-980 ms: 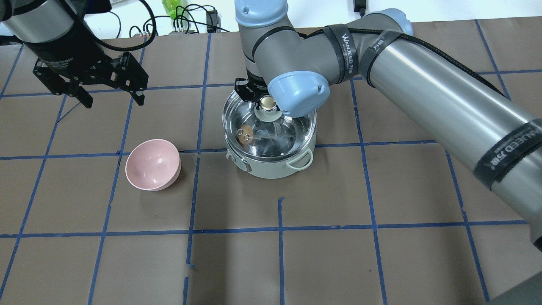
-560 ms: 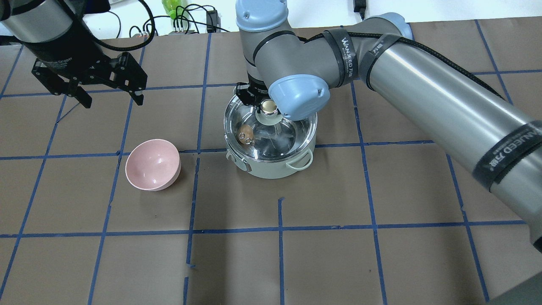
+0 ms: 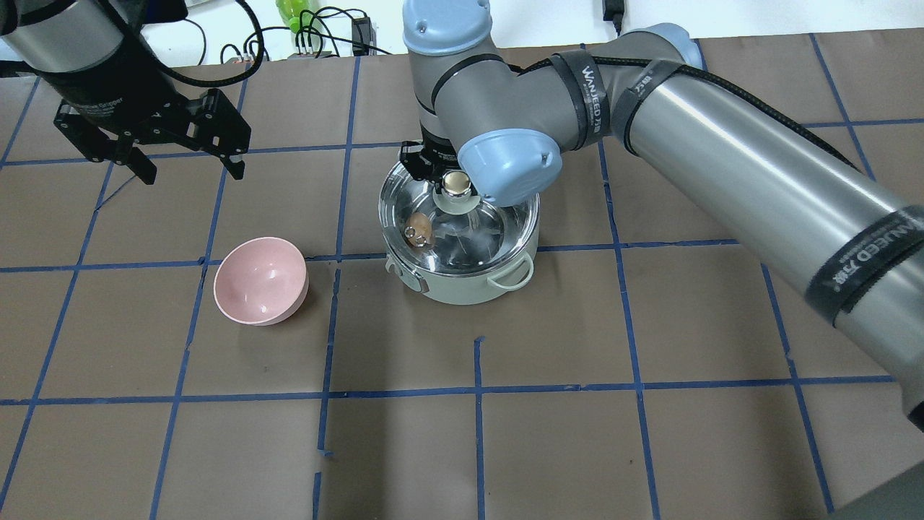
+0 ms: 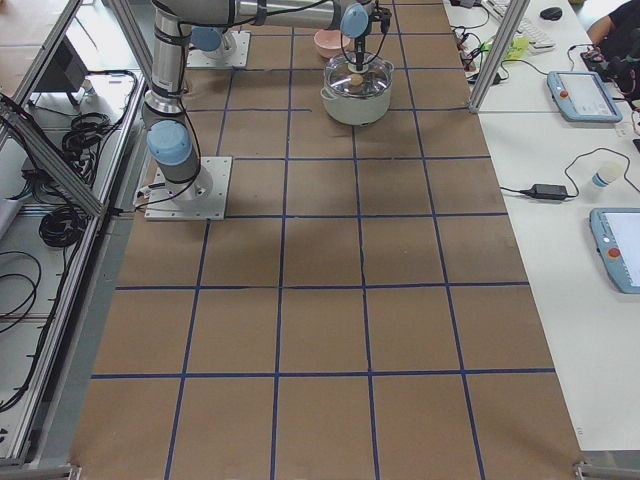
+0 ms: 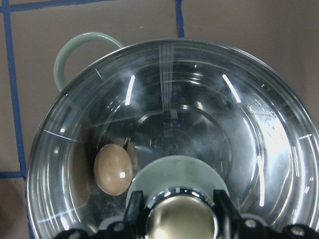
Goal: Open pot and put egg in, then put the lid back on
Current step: 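Lower the glass lid onto the pot with the right gripper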
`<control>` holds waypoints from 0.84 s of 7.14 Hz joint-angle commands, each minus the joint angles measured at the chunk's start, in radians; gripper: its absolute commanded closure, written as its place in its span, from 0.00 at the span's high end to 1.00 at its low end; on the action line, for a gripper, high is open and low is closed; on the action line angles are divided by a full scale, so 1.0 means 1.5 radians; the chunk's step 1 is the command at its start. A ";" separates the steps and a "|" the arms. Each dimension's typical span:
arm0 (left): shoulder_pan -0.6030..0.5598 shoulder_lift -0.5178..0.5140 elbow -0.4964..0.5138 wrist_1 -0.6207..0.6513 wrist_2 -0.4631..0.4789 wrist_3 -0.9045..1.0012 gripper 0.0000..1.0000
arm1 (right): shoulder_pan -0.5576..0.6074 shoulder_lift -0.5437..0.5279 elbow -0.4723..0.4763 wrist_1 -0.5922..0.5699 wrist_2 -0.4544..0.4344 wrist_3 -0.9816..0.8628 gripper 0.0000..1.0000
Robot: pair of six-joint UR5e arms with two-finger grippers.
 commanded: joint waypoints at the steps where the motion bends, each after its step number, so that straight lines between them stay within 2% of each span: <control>1: 0.001 0.000 0.000 0.000 0.000 0.001 1.00 | 0.000 0.001 0.000 -0.002 0.000 -0.022 0.05; 6: 0.000 0.000 0.000 0.000 0.000 0.000 1.00 | -0.001 0.002 0.006 -0.017 -0.001 -0.046 0.05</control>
